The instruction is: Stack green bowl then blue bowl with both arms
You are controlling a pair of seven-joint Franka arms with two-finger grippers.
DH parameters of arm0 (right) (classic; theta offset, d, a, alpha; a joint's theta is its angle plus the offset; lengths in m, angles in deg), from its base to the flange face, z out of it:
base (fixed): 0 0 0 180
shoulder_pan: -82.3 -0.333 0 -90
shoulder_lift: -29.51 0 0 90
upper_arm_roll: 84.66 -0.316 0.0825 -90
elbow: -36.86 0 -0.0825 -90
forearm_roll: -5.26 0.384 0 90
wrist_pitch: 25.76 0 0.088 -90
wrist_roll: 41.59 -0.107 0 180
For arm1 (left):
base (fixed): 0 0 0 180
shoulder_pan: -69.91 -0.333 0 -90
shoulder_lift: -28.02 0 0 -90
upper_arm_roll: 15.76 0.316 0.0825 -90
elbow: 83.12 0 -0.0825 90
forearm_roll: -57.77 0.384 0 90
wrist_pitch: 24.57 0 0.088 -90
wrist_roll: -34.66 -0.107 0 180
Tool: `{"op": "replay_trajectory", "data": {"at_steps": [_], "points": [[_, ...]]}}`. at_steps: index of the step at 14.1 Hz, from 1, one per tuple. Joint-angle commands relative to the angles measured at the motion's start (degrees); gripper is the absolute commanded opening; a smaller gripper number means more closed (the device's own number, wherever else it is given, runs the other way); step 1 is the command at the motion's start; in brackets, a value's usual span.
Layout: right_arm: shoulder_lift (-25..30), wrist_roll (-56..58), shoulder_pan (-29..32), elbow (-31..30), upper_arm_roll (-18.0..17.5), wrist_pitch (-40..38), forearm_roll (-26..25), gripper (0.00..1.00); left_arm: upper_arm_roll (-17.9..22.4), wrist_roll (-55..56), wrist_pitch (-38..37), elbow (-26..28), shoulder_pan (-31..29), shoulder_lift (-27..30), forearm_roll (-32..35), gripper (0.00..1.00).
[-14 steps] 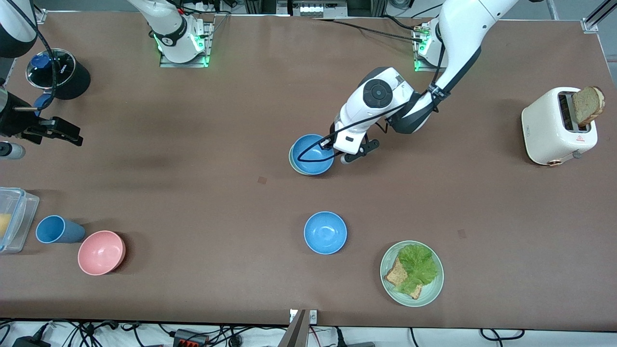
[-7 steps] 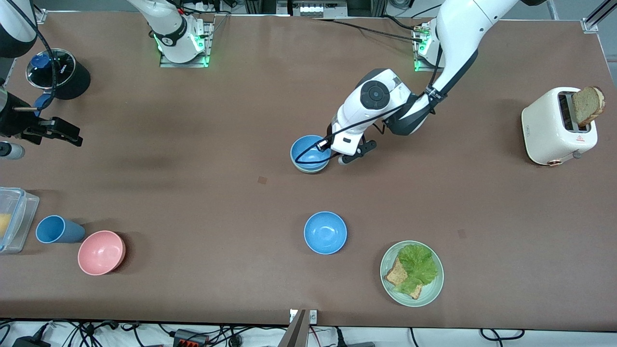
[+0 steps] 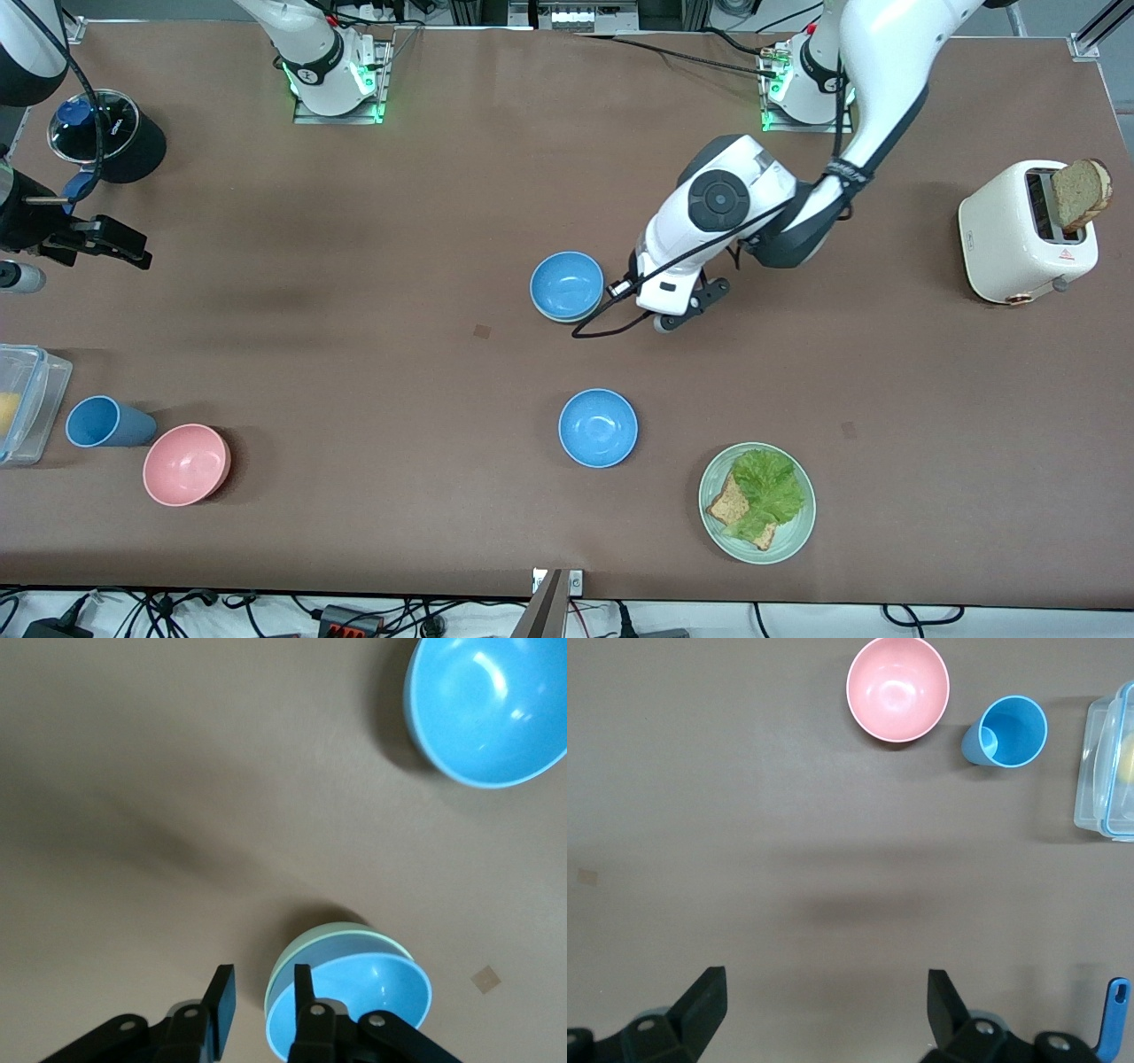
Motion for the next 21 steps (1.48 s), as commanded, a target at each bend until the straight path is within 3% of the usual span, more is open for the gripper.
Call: {"op": "replay_trajectory", "data": {"at_steps": [1, 4, 5, 7, 12, 15, 17, 21], "points": [[1.36, 1.18, 0.25, -1.38, 0.04, 0.22, 0.70, 1.00, -6.04, -10.05, -4.39, -0.87, -9.87, 1.37, 0.52, 0.39], [1.36, 1.18, 0.25, -1.38, 0.04, 0.21, 0.61, 1.00, -12.74, -19.98, -7.02, -0.87, -21.06, 1.28, 0.61, 0.54], [1.36, 1.18, 0.25, -1.38, 0.04, 0.30, 0.61, 1.00, -13.02, -24.81, -8.51, -1.30, -22.82, 1.37, 0.61, 0.65], [1.36, 1.18, 0.16, -1.38, 0.04, 0.22, 0.61, 1.00, -12.84, -31.86, -13.86, -4.45, -24.15, 1.28, 0.61, 1.00], [1.36, 1.18, 0.25, -1.38, 0.04, 0.30, 0.61, 1.00, -11.27, -46.26, -19.43, -7.99, -28.55, 2.06, 0.70, 1.00], [1.36, 1.09, 0.16, -1.56, 0.04, 0.39, 0.70, 1.00, -4.70, -54.98, -21.18, -7.20, -27.94, 10.12, -3.41, 1.00], [1.71, 1.00, 0.07, -2.00, -0.13, -0.14, 1.14, 1.00, 5.21, -59.55, -21.27, -5.54, -24.53, 16.45, -11.23, 1.00], [2.33, 1.00, 0.16, -2.53, -0.13, -1.46, 1.49, 1.00, 23.77, -65.37, -21.45, -0.62, -12.15, 26.74, -12.93, 1.00]]}}
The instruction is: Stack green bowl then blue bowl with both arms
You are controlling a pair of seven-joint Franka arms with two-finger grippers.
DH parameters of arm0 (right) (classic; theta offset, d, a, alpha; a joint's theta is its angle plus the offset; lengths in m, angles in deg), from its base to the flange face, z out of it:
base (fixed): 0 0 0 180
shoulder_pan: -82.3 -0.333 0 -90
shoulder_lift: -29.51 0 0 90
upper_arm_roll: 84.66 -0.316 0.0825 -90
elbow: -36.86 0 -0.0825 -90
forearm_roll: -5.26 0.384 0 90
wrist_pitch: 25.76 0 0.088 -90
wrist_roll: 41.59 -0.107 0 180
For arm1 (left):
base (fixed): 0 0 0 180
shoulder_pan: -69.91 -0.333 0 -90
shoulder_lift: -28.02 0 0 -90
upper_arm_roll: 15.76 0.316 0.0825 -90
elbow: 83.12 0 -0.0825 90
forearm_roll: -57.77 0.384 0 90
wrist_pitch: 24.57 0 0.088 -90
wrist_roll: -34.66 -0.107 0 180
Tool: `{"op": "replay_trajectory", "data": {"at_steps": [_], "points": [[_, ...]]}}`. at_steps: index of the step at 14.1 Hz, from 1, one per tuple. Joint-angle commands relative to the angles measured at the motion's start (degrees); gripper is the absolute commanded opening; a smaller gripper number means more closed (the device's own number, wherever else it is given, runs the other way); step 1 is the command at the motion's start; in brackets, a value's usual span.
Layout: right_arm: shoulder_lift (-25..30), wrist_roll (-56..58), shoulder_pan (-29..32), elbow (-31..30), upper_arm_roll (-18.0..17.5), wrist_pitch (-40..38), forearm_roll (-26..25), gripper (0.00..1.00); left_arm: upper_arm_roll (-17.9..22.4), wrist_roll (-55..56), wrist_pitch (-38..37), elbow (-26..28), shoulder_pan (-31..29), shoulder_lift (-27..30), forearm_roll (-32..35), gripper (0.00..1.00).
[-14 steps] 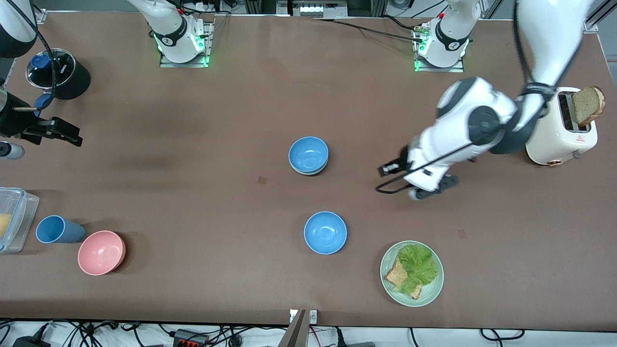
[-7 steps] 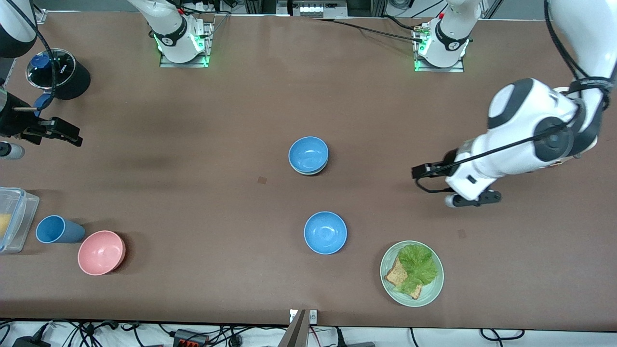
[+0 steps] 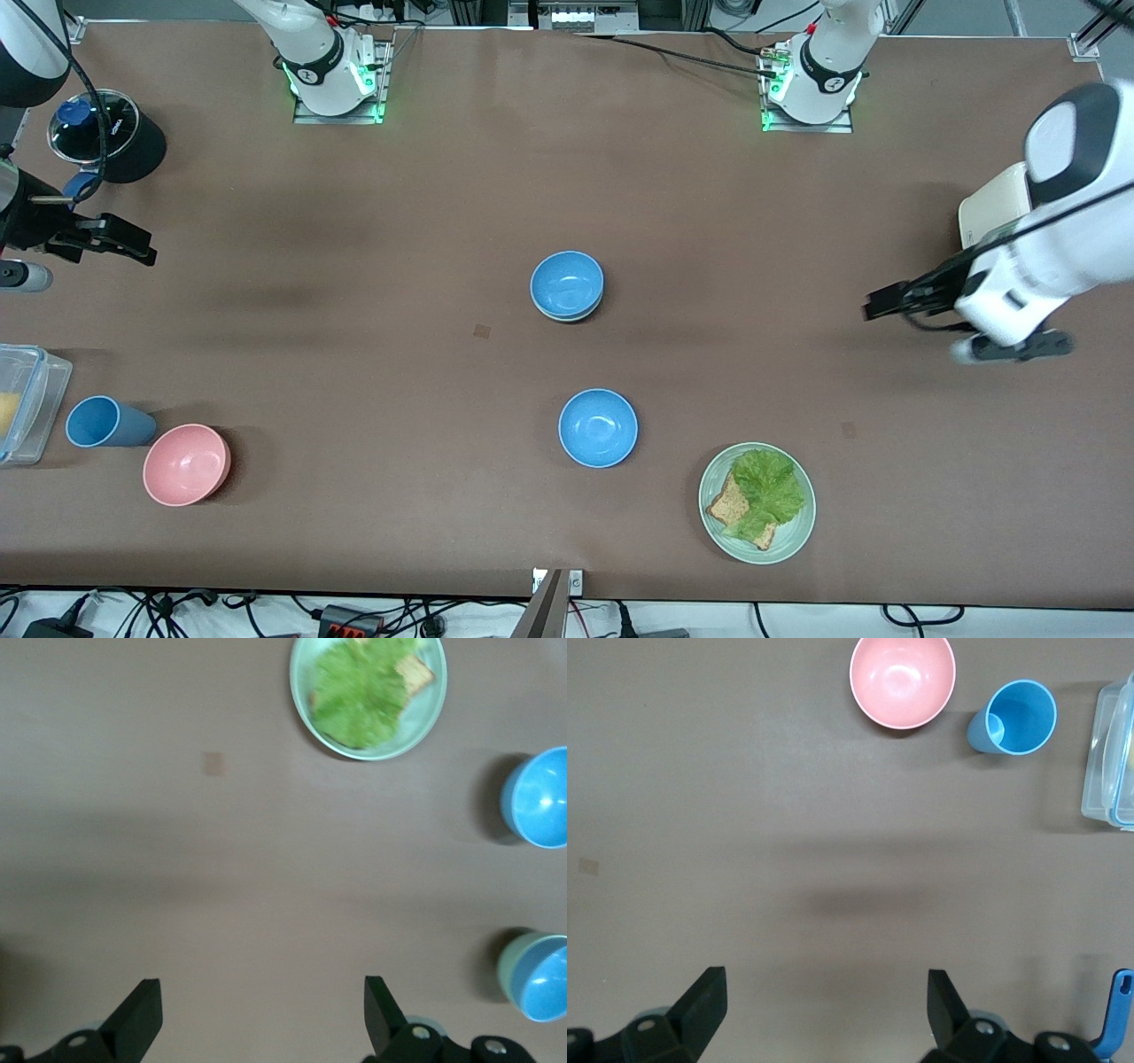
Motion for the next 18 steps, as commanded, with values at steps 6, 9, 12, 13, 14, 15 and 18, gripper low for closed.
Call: {"op": "replay_trajectory", "data": {"at_steps": [6, 9, 12, 13, 14, 15, 18], "points": [[2.48, 0.97, 0.10, -2.17, -0.10, -0.12, 1.10, 1.00, 20.67, -2.98, -0.87, 9.40, 16.46, 13.40, -0.79, 1.00], [2.57, 0.97, 0.10, -2.17, -0.19, -0.12, 1.10, 1.00, 20.58, -3.86, -7.45, 2.48, 16.99, 9.72, -0.97, 1.00], [2.57, 0.97, 0.01, -2.17, -0.10, 0.06, 1.10, 1.00, 20.06, -4.12, -9.05, 0.61, 17.34, 9.01, -0.79, 1.00], [2.57, 0.97, 0.01, -2.17, -0.19, -0.12, 1.10, 1.00, 19.97, -4.21, -9.14, 0.52, 17.34, 9.01, -0.88, 1.00], [2.57, 1.06, 0.01, -2.17, -0.10, 0.14, 1.10, 1.00, 19.53, -4.12, -9.14, 0.43, 17.43, 8.92, -0.79, 1.00], [2.57, 0.97, 0.01, -2.17, -0.19, 0.06, 1.10, 1.00, 19.01, -4.12, -9.06, 0.26, 17.69, 8.83, -0.70, 1.00], [2.48, 1.06, 0.01, -2.17, -0.19, 0.15, 1.10, 1.00, 18.83, -3.94, -9.93, 0.17, 17.61, 8.83, -0.97, 1.00]]}}
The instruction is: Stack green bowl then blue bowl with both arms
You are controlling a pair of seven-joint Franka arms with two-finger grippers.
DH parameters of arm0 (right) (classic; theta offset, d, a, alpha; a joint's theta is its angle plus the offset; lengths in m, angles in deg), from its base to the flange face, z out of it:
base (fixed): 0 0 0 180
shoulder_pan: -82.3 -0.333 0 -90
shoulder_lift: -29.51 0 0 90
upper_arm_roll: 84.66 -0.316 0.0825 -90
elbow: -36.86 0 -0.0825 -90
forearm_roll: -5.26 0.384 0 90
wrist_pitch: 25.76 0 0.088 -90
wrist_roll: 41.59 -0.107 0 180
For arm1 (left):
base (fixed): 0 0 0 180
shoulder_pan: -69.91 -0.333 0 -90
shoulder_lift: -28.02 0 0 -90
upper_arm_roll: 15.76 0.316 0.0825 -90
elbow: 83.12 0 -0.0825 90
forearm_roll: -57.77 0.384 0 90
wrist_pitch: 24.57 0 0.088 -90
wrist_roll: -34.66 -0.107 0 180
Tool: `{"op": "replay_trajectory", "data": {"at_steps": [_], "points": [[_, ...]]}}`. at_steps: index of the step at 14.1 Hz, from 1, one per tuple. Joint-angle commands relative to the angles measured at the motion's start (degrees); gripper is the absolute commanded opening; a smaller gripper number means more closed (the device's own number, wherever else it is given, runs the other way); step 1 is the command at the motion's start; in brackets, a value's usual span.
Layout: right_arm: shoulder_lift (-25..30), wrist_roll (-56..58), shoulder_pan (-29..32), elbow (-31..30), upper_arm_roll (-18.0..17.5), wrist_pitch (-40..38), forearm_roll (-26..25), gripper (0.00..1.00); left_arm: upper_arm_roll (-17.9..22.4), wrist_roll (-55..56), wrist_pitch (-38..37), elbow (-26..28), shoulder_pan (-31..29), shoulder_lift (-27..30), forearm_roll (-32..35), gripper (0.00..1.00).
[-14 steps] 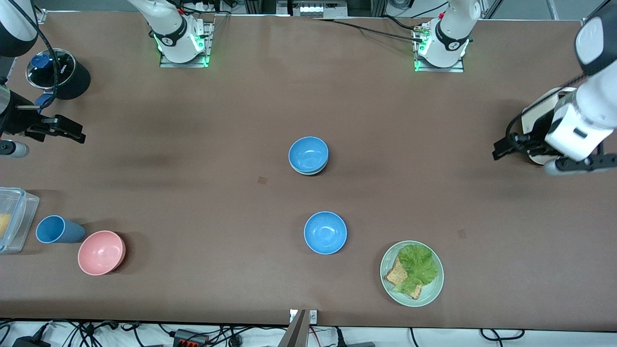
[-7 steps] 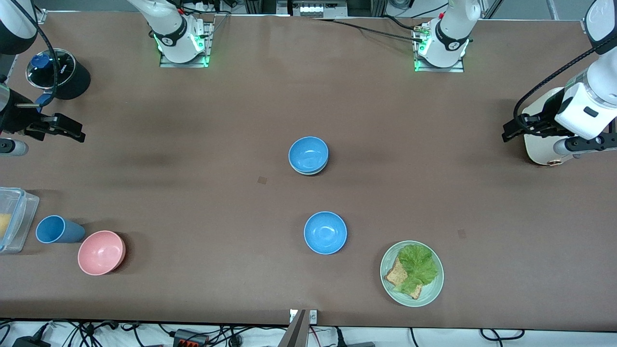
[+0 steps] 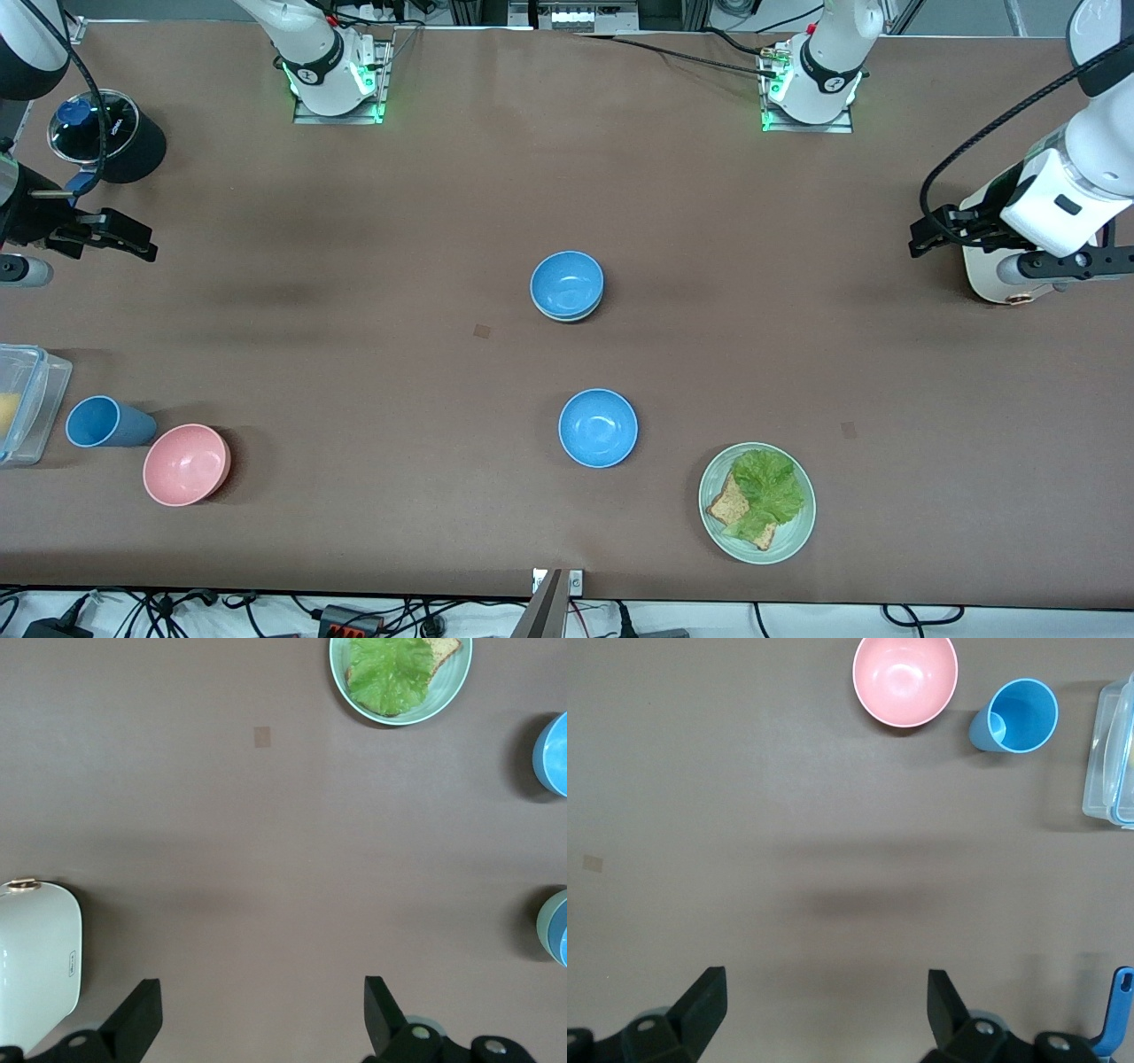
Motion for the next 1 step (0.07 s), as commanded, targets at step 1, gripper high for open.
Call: {"op": "replay_trajectory", "data": {"at_steps": [1], "points": [[1.92, 1.05, 0.04, -1.90, -0.06, 0.08, 1.01, 1.00, -0.04, -1.31, -2.71, -1.89, -0.17, -0.90, -0.99, 1.00]]}}
